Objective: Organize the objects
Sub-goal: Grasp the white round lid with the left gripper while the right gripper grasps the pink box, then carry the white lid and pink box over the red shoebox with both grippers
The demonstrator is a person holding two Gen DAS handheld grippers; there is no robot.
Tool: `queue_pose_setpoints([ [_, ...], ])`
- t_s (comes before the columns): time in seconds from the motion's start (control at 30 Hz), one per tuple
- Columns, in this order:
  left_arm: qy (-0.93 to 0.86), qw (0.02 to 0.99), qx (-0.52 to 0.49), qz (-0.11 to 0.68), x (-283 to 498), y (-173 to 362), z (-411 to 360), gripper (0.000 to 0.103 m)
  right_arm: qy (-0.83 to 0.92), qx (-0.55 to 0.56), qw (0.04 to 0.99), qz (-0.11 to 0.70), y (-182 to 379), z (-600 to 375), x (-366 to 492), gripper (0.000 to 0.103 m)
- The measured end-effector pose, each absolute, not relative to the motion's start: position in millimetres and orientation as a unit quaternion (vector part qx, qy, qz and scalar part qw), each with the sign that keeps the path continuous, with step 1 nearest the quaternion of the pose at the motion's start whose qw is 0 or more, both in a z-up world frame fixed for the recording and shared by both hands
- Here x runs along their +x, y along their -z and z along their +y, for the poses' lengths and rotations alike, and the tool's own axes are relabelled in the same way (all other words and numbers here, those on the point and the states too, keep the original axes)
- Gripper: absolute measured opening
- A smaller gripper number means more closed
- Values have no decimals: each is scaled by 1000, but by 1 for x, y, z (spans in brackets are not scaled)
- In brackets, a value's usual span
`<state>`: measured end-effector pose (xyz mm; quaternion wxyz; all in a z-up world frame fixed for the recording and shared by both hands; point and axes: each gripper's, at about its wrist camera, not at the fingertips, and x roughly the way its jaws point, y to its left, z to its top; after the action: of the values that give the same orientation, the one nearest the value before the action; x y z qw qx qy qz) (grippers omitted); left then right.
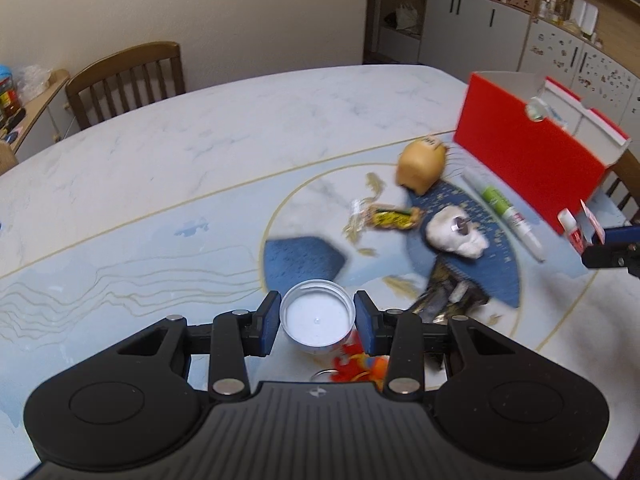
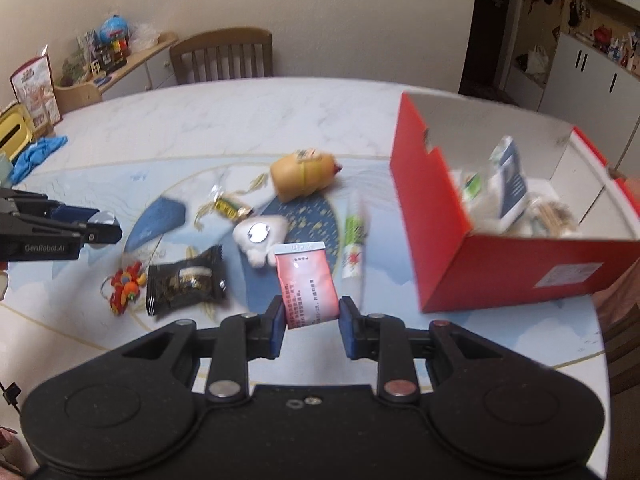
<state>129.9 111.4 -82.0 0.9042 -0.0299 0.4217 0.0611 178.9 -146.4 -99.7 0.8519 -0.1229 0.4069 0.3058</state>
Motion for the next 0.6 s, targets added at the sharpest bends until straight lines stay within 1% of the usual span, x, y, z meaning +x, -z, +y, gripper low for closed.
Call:
queue_pose_setpoints([
  [0.23, -36, 909, -25, 415, 144, 55, 84, 38, -305, -117, 863, 385, 71, -169, 196, 27],
  [0.6, 5, 922, -10, 388, 183, 15, 27, 38, -302, -112, 878, 353, 47, -204, 234, 27],
])
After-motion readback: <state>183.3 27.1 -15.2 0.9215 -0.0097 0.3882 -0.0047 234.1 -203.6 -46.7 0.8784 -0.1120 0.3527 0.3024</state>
